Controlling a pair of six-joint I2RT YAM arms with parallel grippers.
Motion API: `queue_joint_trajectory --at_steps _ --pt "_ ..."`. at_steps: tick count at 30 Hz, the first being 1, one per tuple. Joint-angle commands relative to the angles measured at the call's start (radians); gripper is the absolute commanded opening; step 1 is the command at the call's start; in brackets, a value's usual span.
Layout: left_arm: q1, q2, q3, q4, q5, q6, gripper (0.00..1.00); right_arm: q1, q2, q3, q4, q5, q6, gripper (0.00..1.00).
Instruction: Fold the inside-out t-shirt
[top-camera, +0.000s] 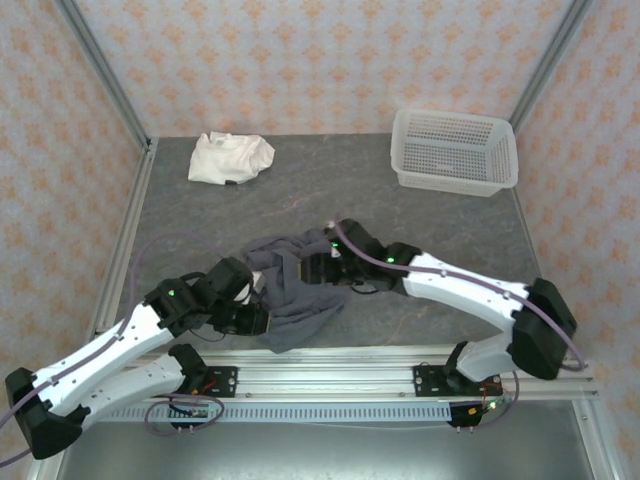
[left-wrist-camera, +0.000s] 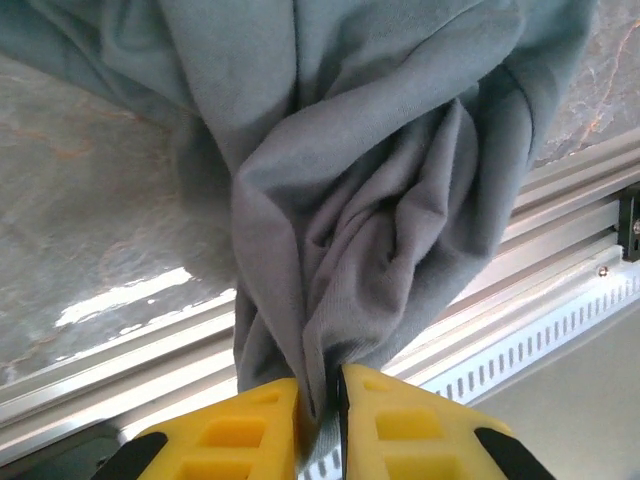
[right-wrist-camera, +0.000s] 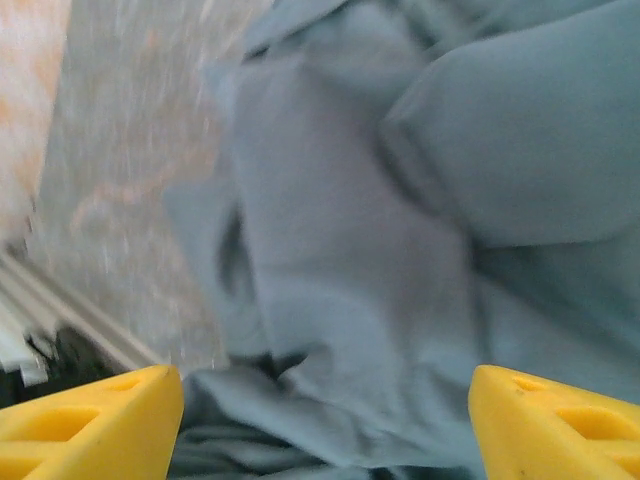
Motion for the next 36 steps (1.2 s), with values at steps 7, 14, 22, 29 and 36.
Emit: queue_joint_trajectory --at_steps 7,14,22,29,36 --pt "-0.006 0.015 -0.033 0.016 0.022 -0.032 0.25 0.094 0.214 0.128 -0.264 -0.114 -0.343 0.78" --pt "-0.006 0.036 -0.055 0.053 0.027 -0.045 0.19 0.102 0.292 0.16 -0.291 -0.126 -0.455 0.59" --pt "-0.006 0.041 -0.067 0.084 0.075 -0.029 0.08 0.072 0.262 0.211 -0.182 -0.269 -0.388 0.0" --pt "-0.006 -0.007 -0.071 0.158 0.051 -0.058 0.07 -0.182 -0.087 -0.062 0.508 -0.456 0.081 0.0" --pt "0.069 0.043 0.111 0.071 -0.255 0.029 0.43 -0.225 -0.103 -0.137 0.67 -0.545 0.263 0.0"
